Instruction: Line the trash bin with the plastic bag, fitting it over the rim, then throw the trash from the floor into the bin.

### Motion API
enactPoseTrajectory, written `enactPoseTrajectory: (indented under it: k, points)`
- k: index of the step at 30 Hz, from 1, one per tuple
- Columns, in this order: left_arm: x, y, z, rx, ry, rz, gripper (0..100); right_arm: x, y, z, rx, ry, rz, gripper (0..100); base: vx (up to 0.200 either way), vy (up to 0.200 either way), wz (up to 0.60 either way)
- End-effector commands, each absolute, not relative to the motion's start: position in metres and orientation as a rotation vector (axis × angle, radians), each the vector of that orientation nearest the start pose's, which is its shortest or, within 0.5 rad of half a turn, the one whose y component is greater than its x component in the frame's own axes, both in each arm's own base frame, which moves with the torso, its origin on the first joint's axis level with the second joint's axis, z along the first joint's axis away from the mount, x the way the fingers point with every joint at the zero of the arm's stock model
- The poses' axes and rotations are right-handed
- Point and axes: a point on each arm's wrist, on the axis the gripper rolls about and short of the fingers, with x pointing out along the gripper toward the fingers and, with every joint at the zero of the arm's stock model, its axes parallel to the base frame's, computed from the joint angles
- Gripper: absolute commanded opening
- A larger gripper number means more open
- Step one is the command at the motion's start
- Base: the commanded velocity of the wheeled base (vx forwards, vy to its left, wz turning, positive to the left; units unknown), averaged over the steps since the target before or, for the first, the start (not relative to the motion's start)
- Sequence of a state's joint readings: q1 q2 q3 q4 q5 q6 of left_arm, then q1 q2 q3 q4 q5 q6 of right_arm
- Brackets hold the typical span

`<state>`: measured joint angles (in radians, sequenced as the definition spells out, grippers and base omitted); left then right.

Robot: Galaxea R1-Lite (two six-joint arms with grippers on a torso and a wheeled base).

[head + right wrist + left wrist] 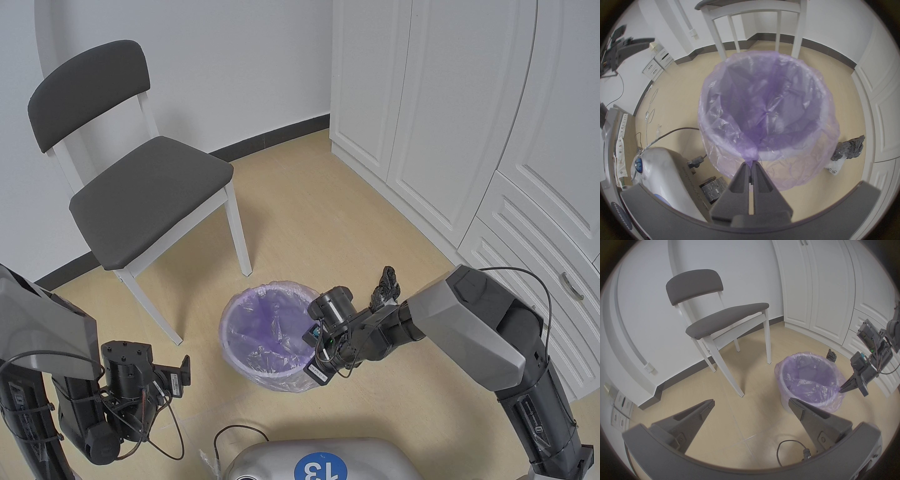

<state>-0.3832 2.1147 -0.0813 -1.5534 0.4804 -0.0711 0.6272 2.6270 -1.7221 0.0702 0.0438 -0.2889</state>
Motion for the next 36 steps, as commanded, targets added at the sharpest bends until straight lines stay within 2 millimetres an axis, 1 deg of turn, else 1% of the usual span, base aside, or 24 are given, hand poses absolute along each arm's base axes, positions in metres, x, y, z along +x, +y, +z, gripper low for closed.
enactPoseTrajectory:
  k: [1,2,5,7,11,12,15,17,19,20,21,25,28,32,33,36]
  points:
    - [0.222,-0.076,0.021,0.087,0.419,0.125,100,0.424,0.265,-0.028,-0.509,0.866,0.682,0,0.0,0.0,0.0]
    - [0.222,-0.076,0.021,0.08,0.42,0.13,100,0.428,0.261,-0.028,-0.505,0.864,0.673,0,0.0,0.0,0.0]
    - [0.222,-0.075,0.021,0.058,0.42,0.138,100,0.449,0.242,-0.025,-0.476,0.851,0.625,0,0.0,0.0,0.0]
    - [0.222,-0.075,0.021,0.054,0.418,0.137,100,0.458,0.231,-0.021,-0.461,0.851,0.6,0,0.0,0.0,0.0]
    - [0.223,-0.076,0.021,0.052,0.413,0.134,100,0.463,0.215,-0.021,-0.444,0.873,0.574,0,0.0,0.0,0.0]
    - [0.222,-0.077,0.021,0.053,0.414,0.131,100,0.463,0.211,-0.023,-0.441,0.885,0.572,0,0.0,0.0,0.0]
    - [0.223,-0.078,0.019,0.056,0.42,0.129,100,0.457,0.21,-0.033,-0.443,0.92,0.583,0,0.0,0.0,0.0]
    - [0.224,-0.077,0.017,0.059,0.429,0.135,100,0.45,0.213,-0.038,-0.452,0.936,0.597,0,0.0,0.0,0.0]
    - [0.226,-0.077,0.016,0.055,0.428,0.138,100,0.442,0.223,-0.039,-0.464,0.934,0.621,0,0.0,0.0,0.0]
    - [0.226,-0.077,0.016,0.055,0.428,0.138,100,0.442,0.223,-0.039,-0.464,0.934,0.621,0,0.0,0.0,0.0]
    - [0.227,-0.077,0.015,0.046,0.427,0.142,100,0.435,0.231,-0.041,-0.472,0.928,0.639,0,0.0,0.0,0.0]
    - [0.228,-0.077,0.015,0.036,0.423,0.143,100,0.418,0.248,-0.034,-0.464,0.87,0.713,0,0.0,0.0,0.0]
    - [0.229,-0.077,0.016,0.034,0.42,0.141,100,0.406,0.259,-0.033,-0.462,0.829,0.757,0,0.0,0.0,0.0]
    - [0.229,-0.077,0.016,0.032,0.419,0.142,100,0.395,0.267,-0.039,-0.483,0.835,0.788,0,0.0,0.0,0.0]
    - [0.229,-0.077,0.016,0.033,0.419,0.141,100,0.395,0.267,-0.039,-0.484,0.834,0.79,0,0.0,0.0,0.0]
    - [0.229,-0.077,0.017,0.03,0.415,0.141,100,0.387,0.277,-0.045,-0.485,0.82,0.833,0,0.0,0.0,0.0]
